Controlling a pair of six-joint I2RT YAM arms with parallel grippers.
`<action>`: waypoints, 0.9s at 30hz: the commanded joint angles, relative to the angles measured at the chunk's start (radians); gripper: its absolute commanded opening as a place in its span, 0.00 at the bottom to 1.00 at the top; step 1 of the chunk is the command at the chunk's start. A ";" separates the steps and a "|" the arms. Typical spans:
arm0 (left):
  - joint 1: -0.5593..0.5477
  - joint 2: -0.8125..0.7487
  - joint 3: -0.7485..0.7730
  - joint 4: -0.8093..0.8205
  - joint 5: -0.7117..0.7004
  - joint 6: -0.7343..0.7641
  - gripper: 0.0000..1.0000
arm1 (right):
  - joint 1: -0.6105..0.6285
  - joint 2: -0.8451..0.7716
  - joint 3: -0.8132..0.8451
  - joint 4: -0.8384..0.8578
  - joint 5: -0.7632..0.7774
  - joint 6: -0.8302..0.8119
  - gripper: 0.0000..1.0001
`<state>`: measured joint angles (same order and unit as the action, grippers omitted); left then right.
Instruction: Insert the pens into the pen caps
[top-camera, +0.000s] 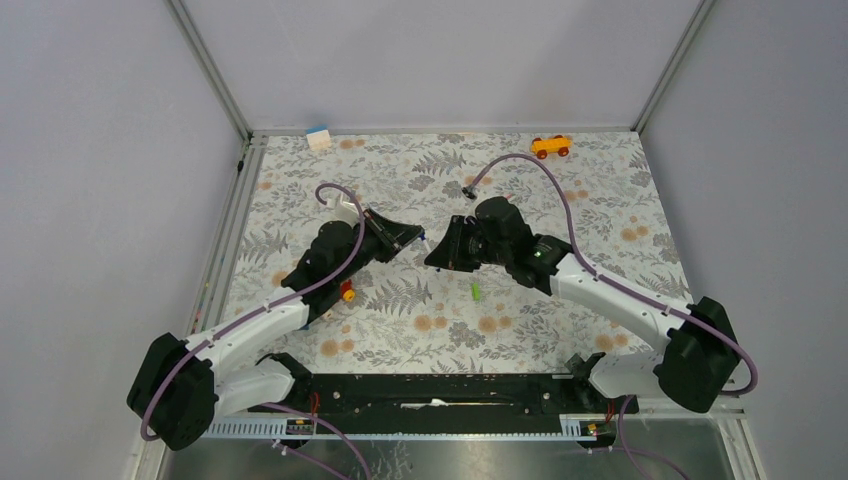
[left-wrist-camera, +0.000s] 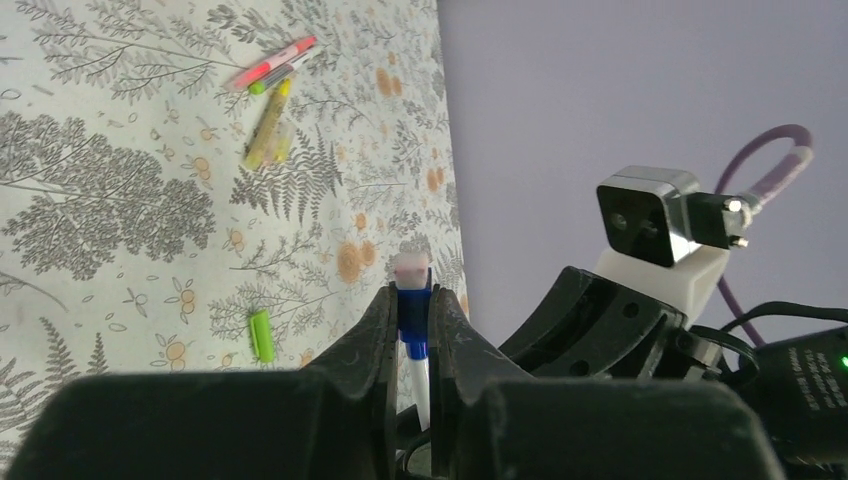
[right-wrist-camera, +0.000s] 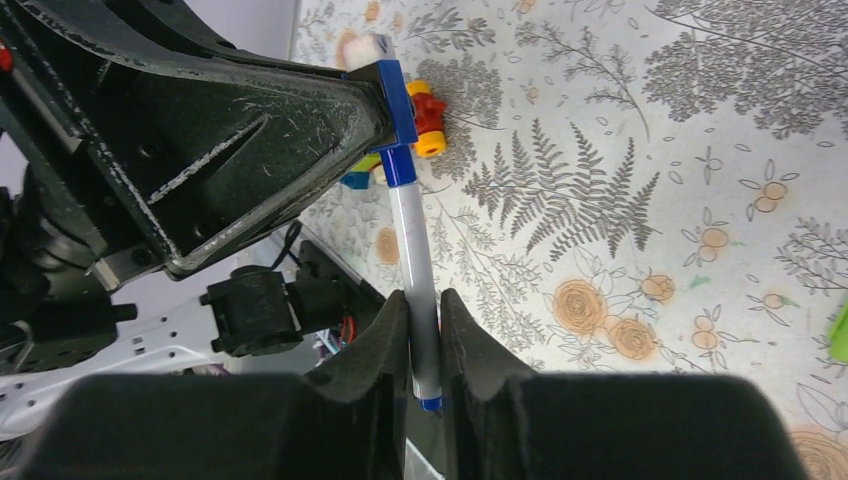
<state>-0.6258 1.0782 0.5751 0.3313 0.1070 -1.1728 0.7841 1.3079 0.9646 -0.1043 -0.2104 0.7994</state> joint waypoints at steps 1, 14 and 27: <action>-0.068 -0.002 0.054 -0.074 0.161 -0.006 0.00 | -0.034 0.043 0.094 0.018 0.308 -0.036 0.00; -0.110 0.006 0.061 -0.105 0.127 -0.041 0.00 | -0.010 0.091 0.186 -0.055 0.368 -0.085 0.00; -0.135 -0.094 -0.029 0.141 0.213 0.047 0.00 | -0.148 -0.074 0.009 0.460 -0.165 0.002 0.00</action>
<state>-0.6781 1.0443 0.5800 0.3855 0.0383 -1.1721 0.7509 1.2800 0.9810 -0.0822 -0.3164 0.7052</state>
